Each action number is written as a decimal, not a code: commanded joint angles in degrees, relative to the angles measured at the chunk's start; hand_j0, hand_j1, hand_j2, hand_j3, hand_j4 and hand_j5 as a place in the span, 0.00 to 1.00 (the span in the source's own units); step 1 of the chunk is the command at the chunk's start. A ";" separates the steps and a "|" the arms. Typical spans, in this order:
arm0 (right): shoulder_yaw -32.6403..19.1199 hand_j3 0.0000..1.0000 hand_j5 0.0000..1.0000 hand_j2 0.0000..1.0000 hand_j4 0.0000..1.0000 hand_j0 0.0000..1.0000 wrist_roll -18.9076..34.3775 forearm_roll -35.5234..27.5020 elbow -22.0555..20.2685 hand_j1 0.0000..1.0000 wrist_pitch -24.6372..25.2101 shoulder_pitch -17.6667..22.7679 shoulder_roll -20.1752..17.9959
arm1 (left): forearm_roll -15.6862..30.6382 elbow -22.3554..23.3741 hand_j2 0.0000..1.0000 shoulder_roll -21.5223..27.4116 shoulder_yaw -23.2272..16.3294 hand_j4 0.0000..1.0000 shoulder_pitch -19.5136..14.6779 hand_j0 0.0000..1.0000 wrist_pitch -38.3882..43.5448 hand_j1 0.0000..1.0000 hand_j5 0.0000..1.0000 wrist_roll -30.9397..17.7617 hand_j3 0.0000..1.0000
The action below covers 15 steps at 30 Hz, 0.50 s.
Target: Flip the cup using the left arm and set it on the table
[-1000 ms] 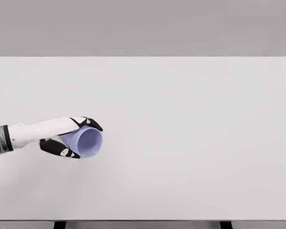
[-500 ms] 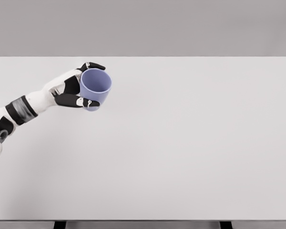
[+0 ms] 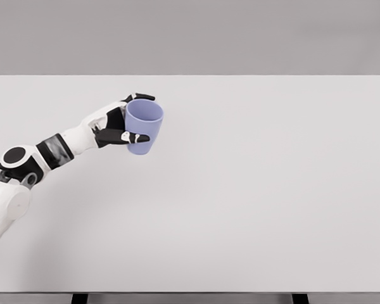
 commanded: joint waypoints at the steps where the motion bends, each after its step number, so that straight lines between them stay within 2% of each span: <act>1: 0.00 1.00 1.00 1.00 1.00 1.00 0.01 -0.01 0.00 1.00 0.00 0.00 0.00 | 0.37 0.44 0.38 -0.20 -0.02 0.38 0.00 0.38 0.24 0.38 0.38 0.04 0.38; 9: 0.00 1.00 1.00 1.00 1.00 1.00 0.01 -0.01 0.00 1.00 0.00 0.00 0.00 | 0.55 1.24 0.49 -0.64 -0.11 0.49 1.14 0.49 -0.46 0.49 0.49 0.04 0.49; 11: 0.00 1.00 1.00 1.00 1.00 1.00 0.01 -0.01 -0.09 1.00 0.00 0.00 0.00 | 0.55 1.15 0.57 -0.73 -0.11 0.57 1.67 0.57 -0.46 0.57 0.57 0.04 0.57; 12: 0.00 1.00 1.00 1.00 1.00 1.00 0.01 -0.01 0.00 1.00 0.00 0.00 0.00 | 0.37 1.32 0.69 -0.73 -0.11 0.69 1.76 0.69 -0.46 0.69 0.69 0.04 0.69; 15: 0.00 1.00 1.00 1.00 1.00 1.00 0.01 -0.01 0.00 1.00 0.00 0.00 0.00 | 0.28 1.32 0.78 -0.73 -0.11 0.78 1.76 0.78 -0.37 0.78 0.78 0.04 0.78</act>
